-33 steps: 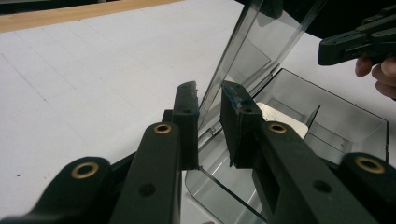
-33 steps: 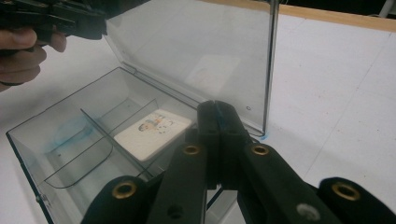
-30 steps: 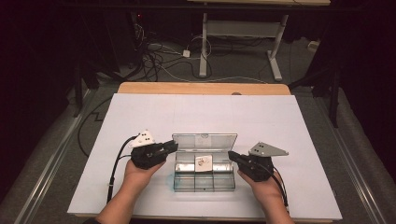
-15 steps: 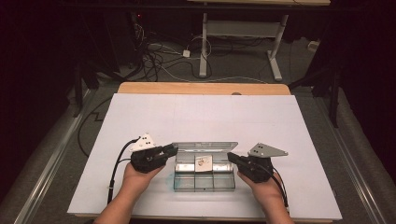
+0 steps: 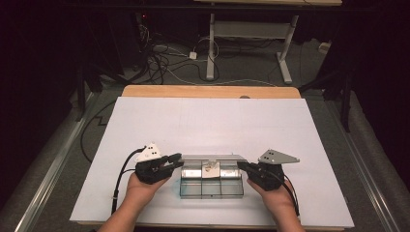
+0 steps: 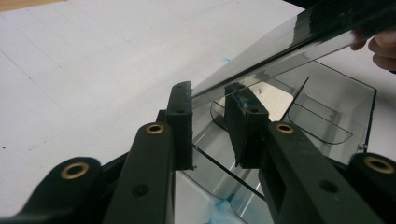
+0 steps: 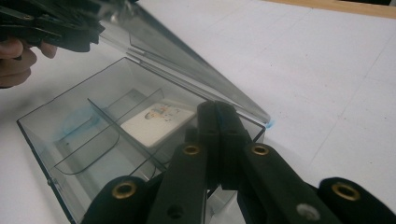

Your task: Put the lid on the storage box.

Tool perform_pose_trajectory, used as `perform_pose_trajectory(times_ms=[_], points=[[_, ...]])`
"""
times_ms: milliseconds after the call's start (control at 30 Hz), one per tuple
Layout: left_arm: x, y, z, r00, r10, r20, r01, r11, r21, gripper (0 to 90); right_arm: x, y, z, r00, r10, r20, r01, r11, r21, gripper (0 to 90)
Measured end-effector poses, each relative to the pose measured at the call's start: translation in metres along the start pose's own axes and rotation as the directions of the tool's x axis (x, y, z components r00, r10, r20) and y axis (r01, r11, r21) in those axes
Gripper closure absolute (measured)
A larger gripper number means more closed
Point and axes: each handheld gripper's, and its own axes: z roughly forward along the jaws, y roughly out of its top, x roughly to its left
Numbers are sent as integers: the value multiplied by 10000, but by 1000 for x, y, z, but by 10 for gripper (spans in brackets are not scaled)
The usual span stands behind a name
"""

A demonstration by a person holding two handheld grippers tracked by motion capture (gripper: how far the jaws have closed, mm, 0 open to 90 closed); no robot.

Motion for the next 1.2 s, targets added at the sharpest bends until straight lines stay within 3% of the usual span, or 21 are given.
perform_pose_trajectory(times_ms=[100, 467, 567, 667, 833, 1000, 1100, 1200], points=[[-2, -3, -1, 9999, 105, -7, -105, 9998, 149, 705, 0, -1, -1, 10000, -6, -47, 6, 10000, 42, 900], [-9, -24, -23, 9981, -512, 348, 495, 9977, 460, 664, 3, -8, 0, 9999, -44, -110, 47, 9996, 283, 900], [-19, -20, -17, 9977, -320, 598, 280, 9974, 661, 677, 5, -10, 0, 9999, -90, -108, 94, 9993, 357, 900], [-26, -16, -9, 9971, -139, 751, 83, 9972, 744, 757, 7, -12, -1, 9999, -98, -115, 102, 9991, 418, 900], [-28, -16, -5, 9960, -142, 881, 80, 9975, 695, 858, 7, -15, -3, 9999, -142, -69, 145, 9987, 495, 900], [-29, -17, -5, 9958, -74, 915, 2, 9970, 778, 864, 4, -19, -7, 10000, -90, -6, 90, 9988, 480, 900], [-31, -20, -5, 9964, 262, 803, -336, 9952, 918, 863, 2, -22, -13, 9999, -71, 156, 63, 9987, 499, 889], [-33, -22, -7, 9966, 333, 749, -405, 9945, 961, 863, -4, -28, -20, 9992, 71, 383, -90, 9987, 502, 867]])
